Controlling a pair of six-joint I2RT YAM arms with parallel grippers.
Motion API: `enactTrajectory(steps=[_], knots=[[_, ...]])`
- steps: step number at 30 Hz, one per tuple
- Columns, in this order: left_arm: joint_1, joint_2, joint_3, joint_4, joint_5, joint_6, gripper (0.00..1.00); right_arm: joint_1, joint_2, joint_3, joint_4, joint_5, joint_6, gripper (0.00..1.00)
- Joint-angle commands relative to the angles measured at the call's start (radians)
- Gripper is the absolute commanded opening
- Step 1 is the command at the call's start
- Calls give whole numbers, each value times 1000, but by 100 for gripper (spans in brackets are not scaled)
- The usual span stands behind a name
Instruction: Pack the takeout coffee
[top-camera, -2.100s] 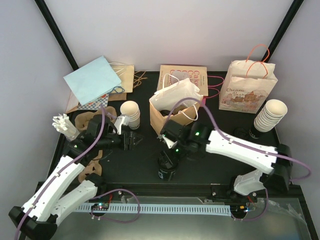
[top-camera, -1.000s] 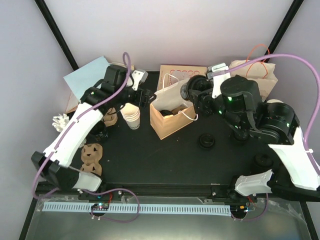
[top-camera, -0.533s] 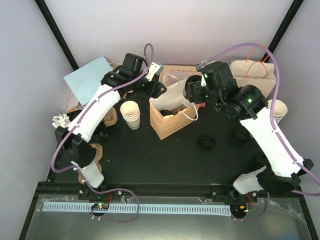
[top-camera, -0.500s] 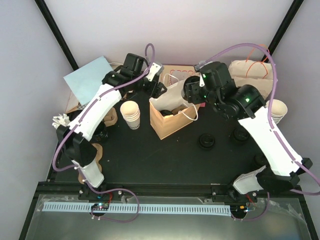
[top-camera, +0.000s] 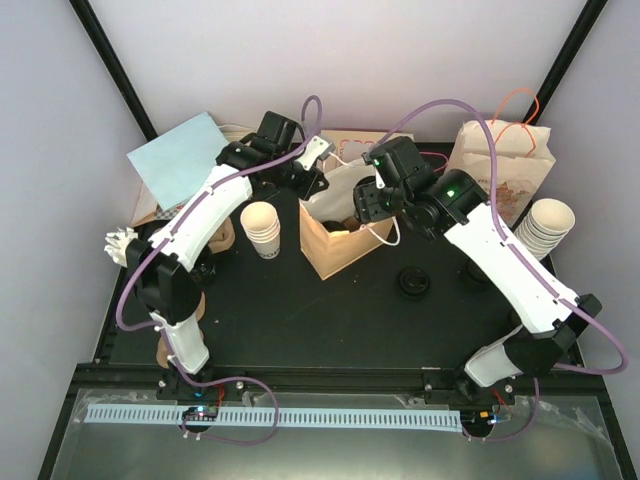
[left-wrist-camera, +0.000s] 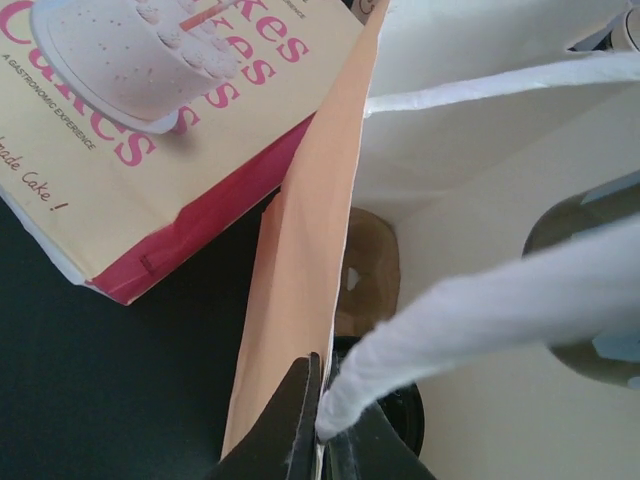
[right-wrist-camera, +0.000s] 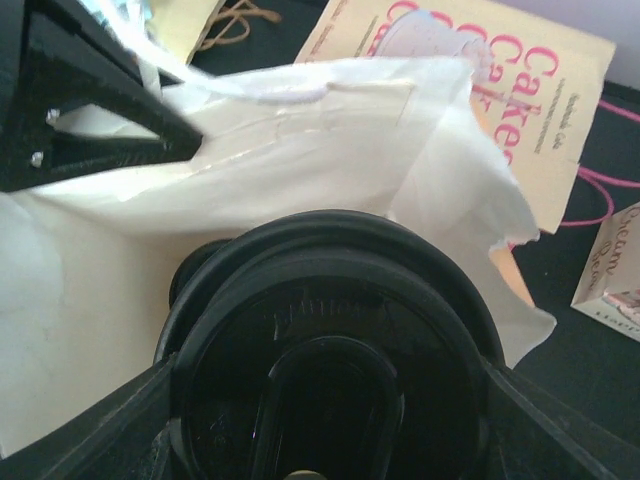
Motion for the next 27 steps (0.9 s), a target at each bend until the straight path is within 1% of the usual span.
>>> enactTrajectory(steps=[1, 5, 8, 11, 14, 17, 22, 24, 27], knots=[[-12, -21, 47, -45, 48, 29, 2, 18, -21, -33, -49, -74, -38, 66], [-54, -79, -2, -57, -22, 75, 2, 85, -97, -108, -47, -121, -40, 66], [-90, -156, -78, -33, -54, 100, 2, 147, -146, -153, -50, -132, -31, 66], [-121, -254, -175, 16, -64, 110, 2, 239, -186, -197, -63, -117, -9, 66], [-149, -365, -275, 55, -61, 96, 1, 366, -218, -244, -65, -54, 32, 65], [-193, -493, -384, 105, -68, 79, 2, 494, -247, -303, -33, 11, 76, 65], [-267, -719, -586, 211, -148, 59, 2, 699, -256, -386, 13, 138, 138, 65], [-283, -781, -629, 218, -185, 57, 2, 757, -250, -412, 27, 183, 157, 65], [-307, -846, -676, 210, -210, 54, 2, 800, -237, -451, 52, 238, 182, 64]])
